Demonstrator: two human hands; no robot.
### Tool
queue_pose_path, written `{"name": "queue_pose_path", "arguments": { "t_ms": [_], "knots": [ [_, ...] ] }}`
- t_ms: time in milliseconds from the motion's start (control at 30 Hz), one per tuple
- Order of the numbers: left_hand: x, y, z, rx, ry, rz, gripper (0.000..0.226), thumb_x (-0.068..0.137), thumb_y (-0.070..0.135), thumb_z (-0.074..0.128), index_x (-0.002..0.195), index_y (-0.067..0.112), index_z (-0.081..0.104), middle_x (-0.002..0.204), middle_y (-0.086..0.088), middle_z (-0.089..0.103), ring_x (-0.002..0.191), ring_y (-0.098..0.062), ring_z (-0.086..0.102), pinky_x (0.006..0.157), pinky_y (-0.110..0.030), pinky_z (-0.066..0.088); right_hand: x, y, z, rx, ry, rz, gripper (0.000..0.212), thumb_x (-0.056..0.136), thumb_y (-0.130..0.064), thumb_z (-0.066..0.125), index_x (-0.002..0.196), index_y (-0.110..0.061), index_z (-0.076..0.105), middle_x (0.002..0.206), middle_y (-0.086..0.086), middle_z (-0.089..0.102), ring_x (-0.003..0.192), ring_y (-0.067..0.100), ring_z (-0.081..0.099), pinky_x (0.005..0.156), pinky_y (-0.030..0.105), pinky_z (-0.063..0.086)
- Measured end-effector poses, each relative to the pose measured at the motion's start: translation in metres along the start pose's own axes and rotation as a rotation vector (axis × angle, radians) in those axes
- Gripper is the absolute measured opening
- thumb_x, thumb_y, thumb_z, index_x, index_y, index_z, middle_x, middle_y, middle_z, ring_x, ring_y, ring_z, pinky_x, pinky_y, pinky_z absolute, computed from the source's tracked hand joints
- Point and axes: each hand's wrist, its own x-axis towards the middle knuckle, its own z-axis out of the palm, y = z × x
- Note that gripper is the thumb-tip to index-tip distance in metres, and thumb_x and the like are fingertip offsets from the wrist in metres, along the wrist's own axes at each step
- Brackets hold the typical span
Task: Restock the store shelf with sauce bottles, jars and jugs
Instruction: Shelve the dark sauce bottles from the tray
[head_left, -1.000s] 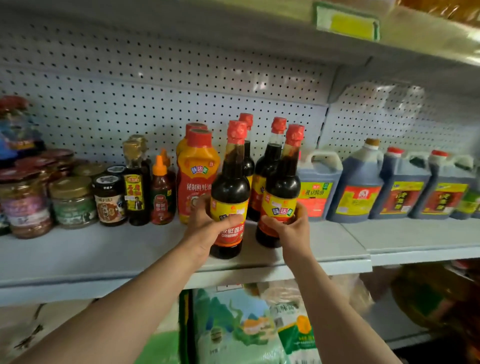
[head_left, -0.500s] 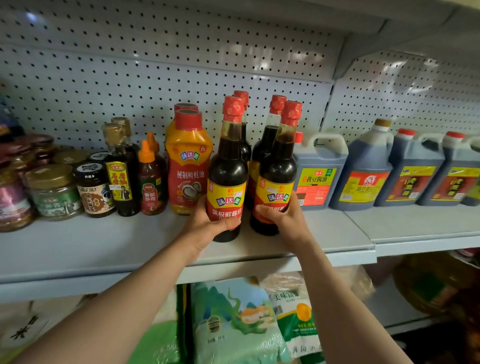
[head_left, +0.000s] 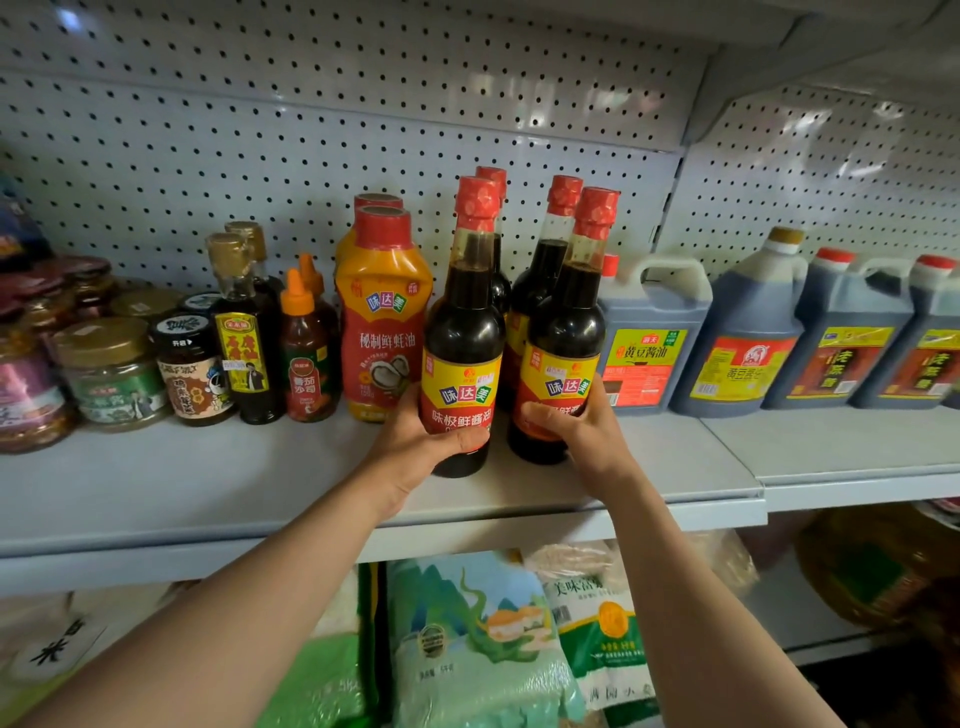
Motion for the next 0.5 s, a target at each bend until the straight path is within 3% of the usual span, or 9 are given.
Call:
{"name": "queue_pose_path", "arguments": {
  "t_ms": [333,500],
  "knots": [
    [0.001,-0.002,0.000,-0.002,0.006,0.014,0.078,0.063,0.021,0.091,0.131,0.024,0.052,0.114,0.002,0.071,0.104,-0.012,0.068,0.088,-0.028,0.053,0.001,0.004,0.003,-0.010,0.015,0.014,0.090,0.060,-0.033,0.090,0.136,-0.019,0.045,0.121,0.007,0.067,0.109,0.024,0.068,0.097,0.044,0.056],
    [0.001,0.000,0.003,0.013,0.026,0.038,0.077,0.061,0.024,0.090,0.127,0.029,0.051,0.116,0.003,0.071,0.105,-0.012,0.068,0.090,-0.030,0.054,0.008,0.000,0.011,-0.031,0.002,0.005,0.084,0.064,-0.026,0.090,0.135,-0.013,0.046,0.119,0.010,0.068,0.107,0.026,0.069,0.096,0.048,0.056]
  ]
}}
